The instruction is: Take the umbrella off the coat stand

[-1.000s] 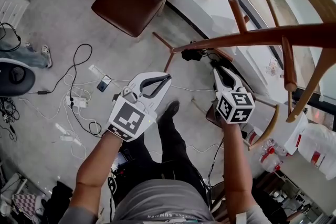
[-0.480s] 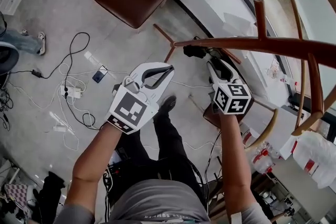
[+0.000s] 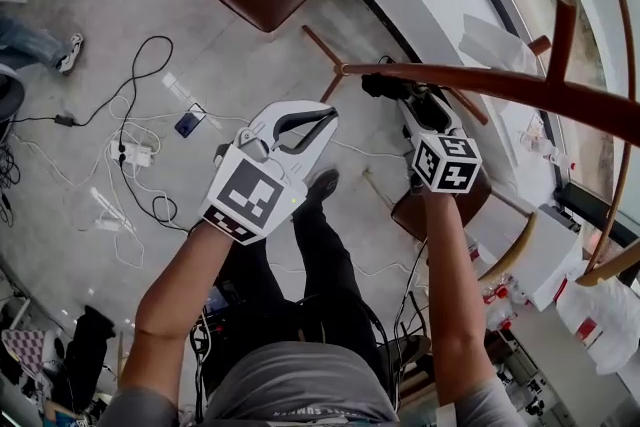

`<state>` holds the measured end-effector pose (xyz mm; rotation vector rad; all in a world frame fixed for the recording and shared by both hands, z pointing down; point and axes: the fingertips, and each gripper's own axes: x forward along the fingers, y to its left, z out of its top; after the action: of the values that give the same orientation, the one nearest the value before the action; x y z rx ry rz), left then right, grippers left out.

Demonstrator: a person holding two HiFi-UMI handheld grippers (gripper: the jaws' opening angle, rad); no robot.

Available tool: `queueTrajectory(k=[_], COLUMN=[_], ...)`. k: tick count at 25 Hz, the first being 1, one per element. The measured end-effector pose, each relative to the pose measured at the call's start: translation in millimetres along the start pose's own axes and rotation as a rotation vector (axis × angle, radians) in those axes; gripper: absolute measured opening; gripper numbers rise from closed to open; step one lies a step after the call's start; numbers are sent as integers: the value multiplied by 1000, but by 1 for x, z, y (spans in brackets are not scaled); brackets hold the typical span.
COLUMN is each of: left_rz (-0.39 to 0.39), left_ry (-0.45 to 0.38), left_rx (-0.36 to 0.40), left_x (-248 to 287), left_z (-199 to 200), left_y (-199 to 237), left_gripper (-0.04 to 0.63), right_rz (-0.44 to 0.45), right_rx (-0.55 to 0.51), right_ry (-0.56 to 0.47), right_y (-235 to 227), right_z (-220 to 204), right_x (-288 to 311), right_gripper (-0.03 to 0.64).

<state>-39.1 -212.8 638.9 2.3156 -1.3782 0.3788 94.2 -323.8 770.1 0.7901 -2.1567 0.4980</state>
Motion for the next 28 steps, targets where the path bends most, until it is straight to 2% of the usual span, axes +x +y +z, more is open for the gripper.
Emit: queueTrajectory(k=[12, 16, 18, 21, 23, 28], left_rz=[14, 26, 29, 28, 28, 28], left_ry=[8, 10, 13, 14, 12, 10], left_rx=[-29, -32, -31, -27, -23, -10], left_x=[1, -3, -3, -3, -3, -8], left_z=[-23, -26, -27, -26, -24, -18], left_y=[9, 13, 13, 9, 7, 0], left_gripper=[3, 2, 3, 3, 3, 3], right_rz=[-16, -47, -68, -74, -78, -96], right_rx=[-85, -121, -143, -178, -194, -158], right_ry=[42, 34, 25, 21, 19, 16], right_y=[-11, -15, -18, -19, -19, -20], right_z=[-15, -13, -11, -11, -12, -18], right_x=[49, 57, 59, 60, 59, 48], right_gripper=[265, 231, 187, 185, 160, 158])
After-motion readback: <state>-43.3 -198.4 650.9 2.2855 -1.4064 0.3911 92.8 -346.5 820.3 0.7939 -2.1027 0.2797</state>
